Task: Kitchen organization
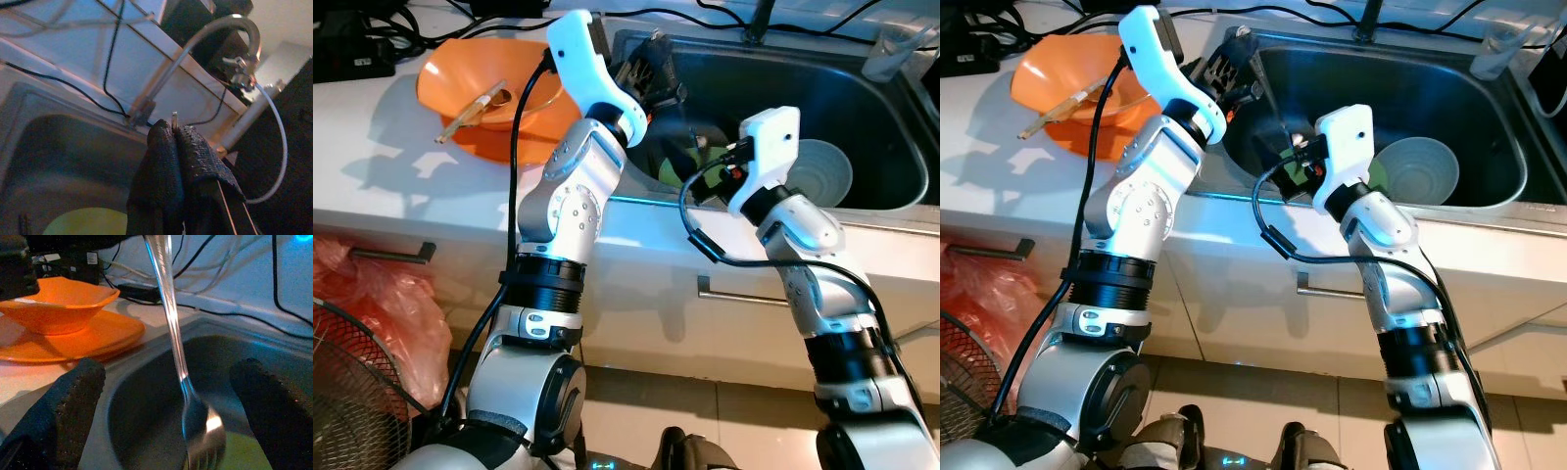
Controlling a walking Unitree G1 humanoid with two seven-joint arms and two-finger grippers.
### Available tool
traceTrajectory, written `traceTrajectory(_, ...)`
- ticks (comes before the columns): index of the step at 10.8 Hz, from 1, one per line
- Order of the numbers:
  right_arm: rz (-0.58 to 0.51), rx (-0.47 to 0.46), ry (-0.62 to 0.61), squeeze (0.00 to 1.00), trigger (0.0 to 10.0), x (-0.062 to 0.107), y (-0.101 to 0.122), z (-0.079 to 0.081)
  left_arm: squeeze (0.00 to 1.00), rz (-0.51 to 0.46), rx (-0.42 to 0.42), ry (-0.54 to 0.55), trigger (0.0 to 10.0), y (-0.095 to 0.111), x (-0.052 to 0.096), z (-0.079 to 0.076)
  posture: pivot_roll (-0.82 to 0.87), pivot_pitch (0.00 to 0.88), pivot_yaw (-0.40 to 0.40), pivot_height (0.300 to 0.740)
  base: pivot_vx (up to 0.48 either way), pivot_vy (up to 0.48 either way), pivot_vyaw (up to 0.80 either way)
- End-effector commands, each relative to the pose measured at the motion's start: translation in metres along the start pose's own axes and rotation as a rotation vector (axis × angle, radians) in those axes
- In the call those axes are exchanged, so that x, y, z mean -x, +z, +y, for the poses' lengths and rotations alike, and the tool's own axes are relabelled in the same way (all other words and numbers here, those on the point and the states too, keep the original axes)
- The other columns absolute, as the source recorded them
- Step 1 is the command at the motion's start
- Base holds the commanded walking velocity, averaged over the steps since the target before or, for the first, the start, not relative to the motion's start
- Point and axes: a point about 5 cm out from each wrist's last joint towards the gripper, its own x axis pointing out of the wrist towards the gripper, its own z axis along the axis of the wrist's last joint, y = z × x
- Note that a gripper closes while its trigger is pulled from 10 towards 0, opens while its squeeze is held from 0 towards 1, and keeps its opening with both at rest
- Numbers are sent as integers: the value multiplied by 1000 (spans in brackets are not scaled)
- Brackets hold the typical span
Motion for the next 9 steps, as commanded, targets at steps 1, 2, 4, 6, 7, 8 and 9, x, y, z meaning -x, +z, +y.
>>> traceTrajectory(1, -16, 30, 24, 0, 10000, -2, 4, 1, 0, 5, 35, -66, 0, -3, -3, -22, 18, 184, 10, 740, 0, 0, 0)
traceTrajectory(2, -13, 35, 37, 0, 10000, -3, 4, 0, 0, 16, 33, -86, 0, -4, -2, -27, 21, 186, 8, 740, 0, 0, 0)
traceTrajectory(4, 14, 85, 50, 0, 10000, -4, 1, -4, 0, 53, 18, -113, 0, -7, 4, -35, 18, 190, 5, 740, 0, 0, 0)
traceTrajectory(6, 74, 189, 37, 0, 10000, -10, -3, -8, 0, 86, 15, -95, 0, -16, 11, -32, 20, 192, 2, 740, 0, 0, 0)
traceTrajectory(7, 86, 223, 36, 0, 10000, -15, -2, -8, 0, 100, 20, -92, 0, -19, 15, -33, 23, 193, -1, 740, 0, 0, 0)
traceTrajectory(8, 81, 246, 43, 0, 10000, -18, -1, -7, 0, 104, 21, -92, 0, -20, 16, -35, 26, 193, -2, 740, 0, 0, 0)
traceTrajectory(9, 80, 269, 41, 0, 10000, -24, 1, -5, 0, 118, 21, -83, 0, -25, 20, -34, 25, 194, -3, 740, 0, 0, 0)
